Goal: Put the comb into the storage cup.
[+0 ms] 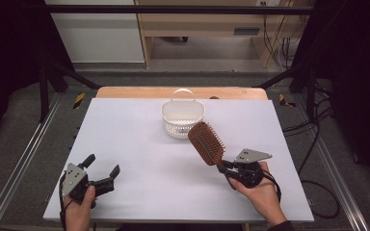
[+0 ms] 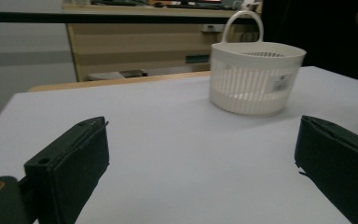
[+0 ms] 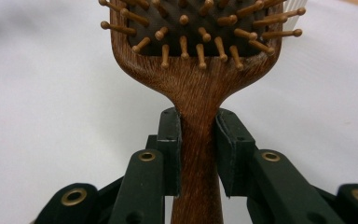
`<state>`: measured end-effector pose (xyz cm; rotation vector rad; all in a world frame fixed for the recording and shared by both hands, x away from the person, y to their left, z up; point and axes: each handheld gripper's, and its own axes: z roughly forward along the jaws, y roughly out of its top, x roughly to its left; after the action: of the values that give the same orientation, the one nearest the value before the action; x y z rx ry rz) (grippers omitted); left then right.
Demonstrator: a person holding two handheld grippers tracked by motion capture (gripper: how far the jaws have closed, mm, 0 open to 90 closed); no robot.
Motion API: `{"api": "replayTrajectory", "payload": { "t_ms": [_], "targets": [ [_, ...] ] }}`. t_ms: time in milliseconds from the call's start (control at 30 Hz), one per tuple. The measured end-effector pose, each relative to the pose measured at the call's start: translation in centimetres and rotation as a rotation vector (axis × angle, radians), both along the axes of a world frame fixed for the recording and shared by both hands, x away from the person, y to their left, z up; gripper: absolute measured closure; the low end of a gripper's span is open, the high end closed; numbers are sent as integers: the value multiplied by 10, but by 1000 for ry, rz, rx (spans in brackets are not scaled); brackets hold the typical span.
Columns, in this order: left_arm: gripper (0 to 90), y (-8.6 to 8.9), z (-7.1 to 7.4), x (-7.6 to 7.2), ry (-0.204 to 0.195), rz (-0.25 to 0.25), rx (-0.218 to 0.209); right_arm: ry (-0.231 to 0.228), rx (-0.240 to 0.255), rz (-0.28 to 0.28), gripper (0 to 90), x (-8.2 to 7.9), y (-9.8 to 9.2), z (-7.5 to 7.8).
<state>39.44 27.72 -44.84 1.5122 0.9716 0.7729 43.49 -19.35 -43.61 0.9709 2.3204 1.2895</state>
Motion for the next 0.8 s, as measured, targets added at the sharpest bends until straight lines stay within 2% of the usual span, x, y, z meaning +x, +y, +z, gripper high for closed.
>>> {"api": "replayTrajectory", "payload": {
  "t_ms": [67, 167, 200, 300, 367, 433, 500, 667, 800],
  "targets": [
    [32, -11, 9, 0, 1, -27, 27, -27, 24, -4, 731, -1, -1, 1],
    [33, -27, 24, 2, 8, -105, 6, -67, 71, -2, 731, -2, -1, 4],
    [33, -34, 28, 2, 19, -134, 6, -82, 82, -2, 731, -2, 0, 5],
    [32, -55, 42, 1, 10, -201, 22, -120, 123, 3, 731, 0, 2, 7],
    [32, -69, 50, 3, 24, -243, -19, -144, 129, 2, 731, 2, 7, 8],
    [33, -85, 59, 9, 31, -291, -35, -163, 147, 9, 731, 3, 13, 8],
    [37, -101, 66, 16, 35, -308, -37, -186, 133, 12, 731, 3, 20, 9],
    [45, -139, 82, 33, 78, -378, -81, -228, 118, 22, 730, 4, 33, 9],
    [52, -158, 86, 45, 113, -377, -131, -250, 112, 23, 730, 3, 35, 5]
  ]
}}
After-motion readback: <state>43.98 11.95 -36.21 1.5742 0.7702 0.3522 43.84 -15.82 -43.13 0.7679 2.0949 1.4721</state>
